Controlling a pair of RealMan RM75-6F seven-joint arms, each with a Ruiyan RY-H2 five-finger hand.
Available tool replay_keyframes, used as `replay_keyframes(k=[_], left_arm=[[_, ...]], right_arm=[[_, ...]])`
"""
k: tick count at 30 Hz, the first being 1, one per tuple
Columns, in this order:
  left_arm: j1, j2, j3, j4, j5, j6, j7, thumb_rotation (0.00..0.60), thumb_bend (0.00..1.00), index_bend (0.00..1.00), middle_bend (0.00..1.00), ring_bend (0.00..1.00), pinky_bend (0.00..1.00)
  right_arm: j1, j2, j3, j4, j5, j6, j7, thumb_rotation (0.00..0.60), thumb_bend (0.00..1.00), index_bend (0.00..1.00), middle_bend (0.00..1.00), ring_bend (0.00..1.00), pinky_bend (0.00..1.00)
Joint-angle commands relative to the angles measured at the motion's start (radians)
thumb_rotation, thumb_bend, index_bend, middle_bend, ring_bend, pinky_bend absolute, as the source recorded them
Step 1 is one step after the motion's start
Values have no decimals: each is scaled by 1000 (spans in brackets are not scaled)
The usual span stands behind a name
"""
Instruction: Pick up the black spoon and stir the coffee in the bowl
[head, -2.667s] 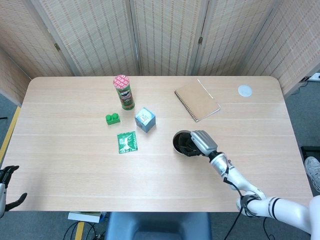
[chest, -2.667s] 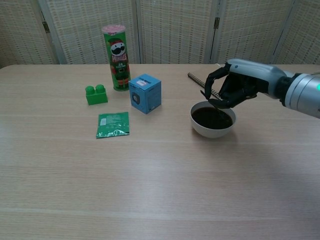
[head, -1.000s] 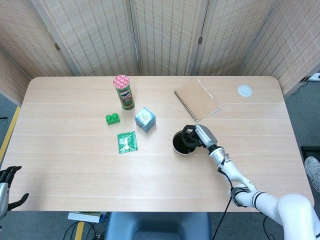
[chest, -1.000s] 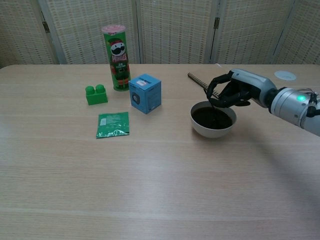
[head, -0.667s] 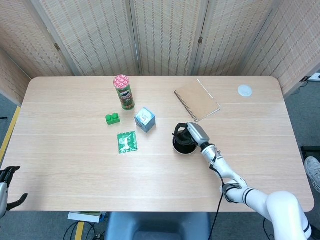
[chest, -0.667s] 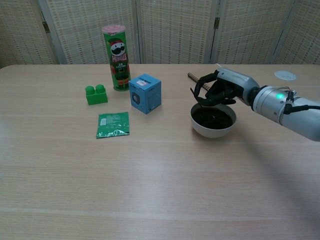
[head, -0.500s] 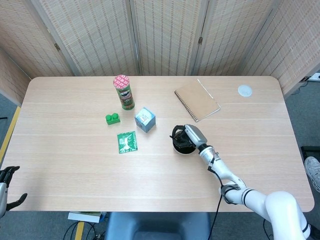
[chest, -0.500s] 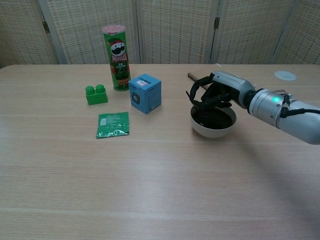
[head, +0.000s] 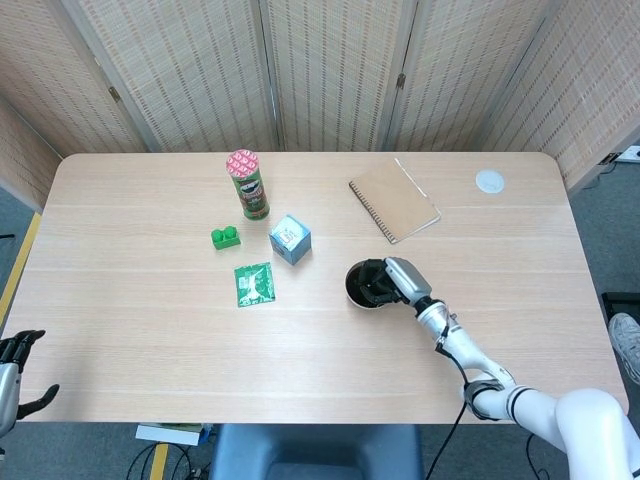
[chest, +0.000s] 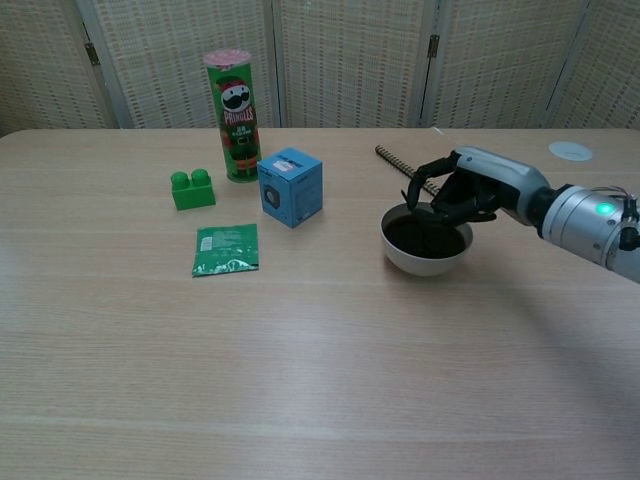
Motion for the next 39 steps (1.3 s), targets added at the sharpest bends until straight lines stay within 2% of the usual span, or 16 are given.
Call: replay_keyframes(k=[1,9,16,26,39], left_arm=[[-1,-2,1,-1,-1,-2,2,600,235,209,217,213,191],[-1,-2,1,-3,-5,-2,8,600,235,209,217,213,191],[1,2,1,-6,-8,-1,10,600,235,209,217,213,191],[3,2,2,-1,-10,0,5,600,235,209,217,213,191],[-1,-2,4,-2,-7,-5,11,600,235,209,217,213,191]], right_arm=[[-1,5,5,12,10,-7,-6,600,558,661,1000,1000,1000],[37,-37,35,96,31,-42,-14,600,563,662,1000,1000,1000],[74,-75,48,120,25,-57,3,600,563,662,1000,1000,1000],[79,-79,15,92,-8,-51,6,600,563,662,1000,1000,1000],[25,-13,-29,54,-26,-7,10,600,562,662,1000,1000,1000]])
